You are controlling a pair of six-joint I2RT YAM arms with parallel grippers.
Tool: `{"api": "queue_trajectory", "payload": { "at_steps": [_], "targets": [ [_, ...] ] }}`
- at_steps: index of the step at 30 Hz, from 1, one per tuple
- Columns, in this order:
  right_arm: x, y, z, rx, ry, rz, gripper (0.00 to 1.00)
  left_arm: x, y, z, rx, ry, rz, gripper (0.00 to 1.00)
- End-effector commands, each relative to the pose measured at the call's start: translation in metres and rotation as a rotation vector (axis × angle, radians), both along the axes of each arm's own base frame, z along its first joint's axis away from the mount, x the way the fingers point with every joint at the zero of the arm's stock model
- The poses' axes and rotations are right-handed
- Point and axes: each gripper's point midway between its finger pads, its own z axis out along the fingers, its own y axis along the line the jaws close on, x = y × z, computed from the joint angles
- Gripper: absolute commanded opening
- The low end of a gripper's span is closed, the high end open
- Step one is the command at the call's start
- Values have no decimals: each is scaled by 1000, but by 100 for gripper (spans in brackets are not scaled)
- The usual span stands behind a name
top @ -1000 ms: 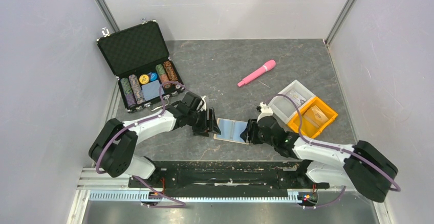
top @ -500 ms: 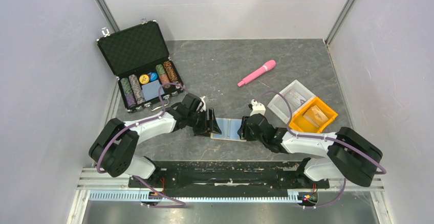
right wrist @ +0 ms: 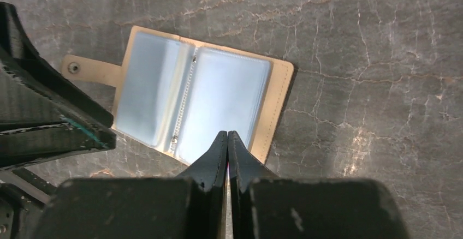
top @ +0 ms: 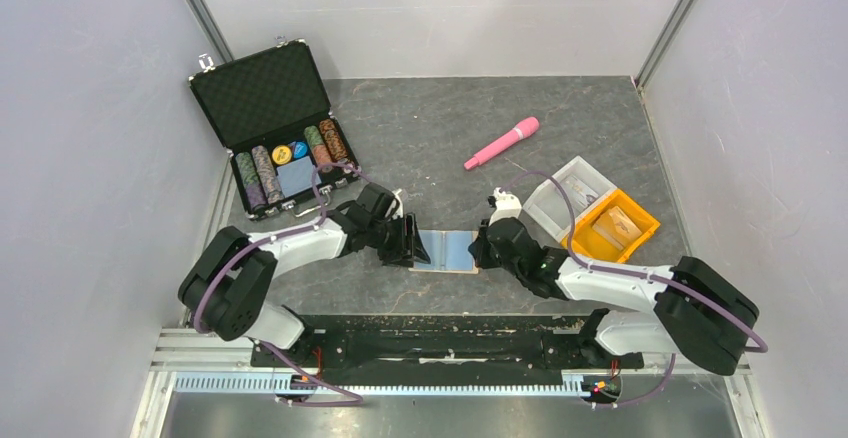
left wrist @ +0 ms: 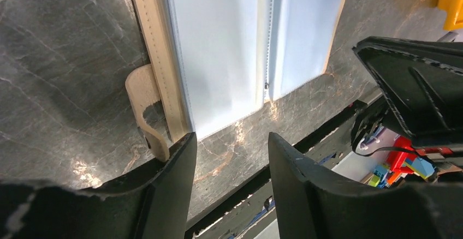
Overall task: Take the credit cards out of the card holder
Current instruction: Remove the credit card from the card holder.
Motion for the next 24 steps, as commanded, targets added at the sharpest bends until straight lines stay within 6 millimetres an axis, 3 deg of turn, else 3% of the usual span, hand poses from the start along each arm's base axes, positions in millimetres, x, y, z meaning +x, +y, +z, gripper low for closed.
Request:
{"api": "queue_trajectory", "payload": {
  "at_steps": [1, 6, 9, 13, 24],
  "targets": [
    [8, 2, 16, 50, -45, 3, 0, 24, -10, 11, -4, -41, 31, 57],
    [10, 3, 18, 60, -43, 0, 1, 29, -15, 0, 8, -15, 34, 46],
    [9, 1, 12, 54, -18, -12, 23, 27, -15, -8, 11, 1, 32, 39],
    [8, -1, 0, 31, 13, -23, 35, 24, -12, -16, 27, 17, 32, 36],
    [9, 10, -14, 25, 51, 3, 37, 12, -3, -29, 54, 41, 34, 36]
  ]
}}
